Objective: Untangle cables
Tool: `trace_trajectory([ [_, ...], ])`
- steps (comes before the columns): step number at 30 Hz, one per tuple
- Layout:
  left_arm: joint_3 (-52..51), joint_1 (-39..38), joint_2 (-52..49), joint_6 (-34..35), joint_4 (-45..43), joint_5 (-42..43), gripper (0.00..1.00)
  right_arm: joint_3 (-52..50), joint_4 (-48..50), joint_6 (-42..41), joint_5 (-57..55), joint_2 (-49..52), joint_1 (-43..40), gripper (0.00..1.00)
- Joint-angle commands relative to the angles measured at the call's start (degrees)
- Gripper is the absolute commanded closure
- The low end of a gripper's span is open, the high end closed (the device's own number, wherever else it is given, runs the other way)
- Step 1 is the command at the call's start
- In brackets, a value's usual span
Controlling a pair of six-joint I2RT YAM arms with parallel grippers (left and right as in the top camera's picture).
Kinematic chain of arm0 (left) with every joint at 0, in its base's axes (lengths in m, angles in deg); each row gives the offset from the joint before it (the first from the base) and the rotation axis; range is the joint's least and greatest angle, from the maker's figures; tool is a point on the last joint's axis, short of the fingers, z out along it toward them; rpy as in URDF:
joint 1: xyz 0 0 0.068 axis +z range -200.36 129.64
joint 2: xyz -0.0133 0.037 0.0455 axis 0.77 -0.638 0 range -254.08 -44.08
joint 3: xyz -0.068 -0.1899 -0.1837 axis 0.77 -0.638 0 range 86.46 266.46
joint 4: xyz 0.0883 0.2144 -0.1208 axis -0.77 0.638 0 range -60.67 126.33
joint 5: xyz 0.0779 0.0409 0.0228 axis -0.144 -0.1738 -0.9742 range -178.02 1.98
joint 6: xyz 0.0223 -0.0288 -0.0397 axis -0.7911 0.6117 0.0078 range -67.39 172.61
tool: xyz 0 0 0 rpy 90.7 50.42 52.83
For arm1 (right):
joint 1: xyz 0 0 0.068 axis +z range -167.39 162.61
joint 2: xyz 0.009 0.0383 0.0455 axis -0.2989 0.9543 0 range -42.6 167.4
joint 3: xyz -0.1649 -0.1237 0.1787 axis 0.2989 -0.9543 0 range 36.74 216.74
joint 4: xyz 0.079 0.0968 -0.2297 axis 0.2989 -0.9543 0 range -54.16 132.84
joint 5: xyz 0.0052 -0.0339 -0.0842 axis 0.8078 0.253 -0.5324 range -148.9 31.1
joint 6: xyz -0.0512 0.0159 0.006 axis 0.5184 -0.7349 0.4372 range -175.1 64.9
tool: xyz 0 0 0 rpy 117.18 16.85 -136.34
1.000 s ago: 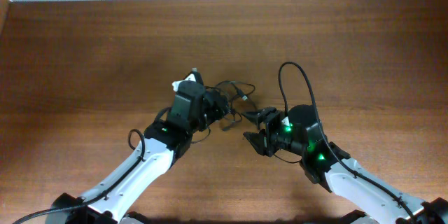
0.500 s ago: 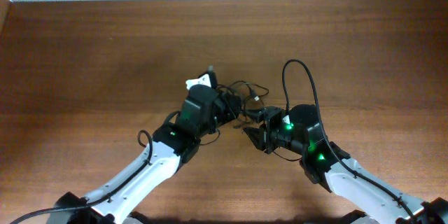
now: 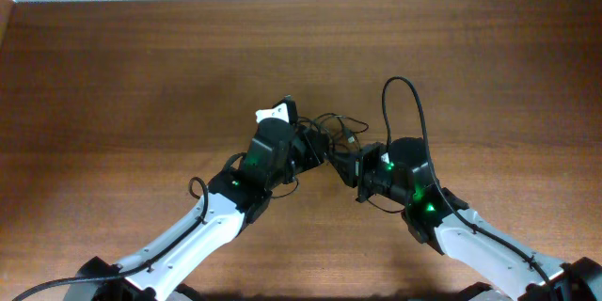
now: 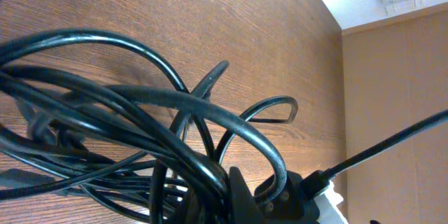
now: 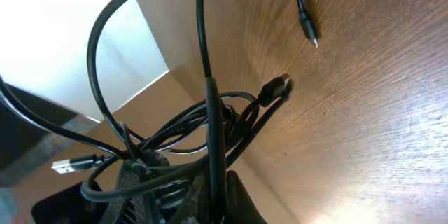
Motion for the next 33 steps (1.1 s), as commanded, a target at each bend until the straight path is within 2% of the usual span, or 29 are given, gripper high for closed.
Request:
trace_trajectory([
  [1,1.11,-0.70,1.33,-0.22,-3.48,4.70,1.00,-0.11,-1.60,12.74,-0.66,1.60,0.26,0.96],
  [3,1.11,0.00,1.33,-0.20,-6.62,4.57,0.99,-0.11,-5.35,17.94,-0.68,1.60,0.26,0.96],
  [5,1.11,0.96,1.33,3.23,-10.05,4.57,0.92,-0.11,-11.39,20.70,-1.79,1.60,0.28,0.96],
  [7,1.11,1.95,1.33,8.59,-13.11,4.55,0.80,-0.11,-16.70,23.52,-3.34,1.60,0.26,0.96],
  [10,1.11,3.72,1.33,8.79,-14.95,4.33,0.62,-0.11,-19.85,30.16,-4.35,1.60,0.26,0.96],
  [14,1.11,6.64,1.33,8.76,-14.25,4.28,0.65,-0.11,-21.46,35.17,-5.07,1.57,0.26,0.96],
  [18,1.11,9.73,1.33,8.66,-8.74,-0.28,0.70,-0.11,-22.03,41.42,-5.01,1.55,0.26,0.96],
  [21,1.11,11.02,1.33,3.21,-0.85,-3.93,0.71,-0.11,-21.90,46.18,-3.04,0.92,0.22,0.96],
  [22,1.11,11.47,1.33,0.42,1.81,-3.87,0.70,-0.09,-21.94,50.31,-1.44,-0.26,0.22,0.96],
  [25,1.11,11.67,1.33,-0.96,7.32,-3.74,0.56,0.66,-22.18,60.04,1.46,-4.09,0.22,0.96],
  [26,1.11,11.69,1.33,-1.55,7.91,-3.06,0.54,1.73,-23.45,63.28,2.14,-6.36,0.22,0.96],
  [30,1.11,11.67,1.33,-17.20,5.18,4.42,0.51,8.31,-34.34,73.13,1.99,-12.07,0.22,0.96],
  [32,1.11,11.69,1.33,-28.00,3.32,10.95,0.40,13.62,-42.95,77.29,-2.08,-13.42,0.22,0.96],
  [33,1.14,11.69,1.33,-31.30,2.78,14.12,0.32,15.69,-45.66,79.54,-2.62,-13.44,0.22,0.96],
])
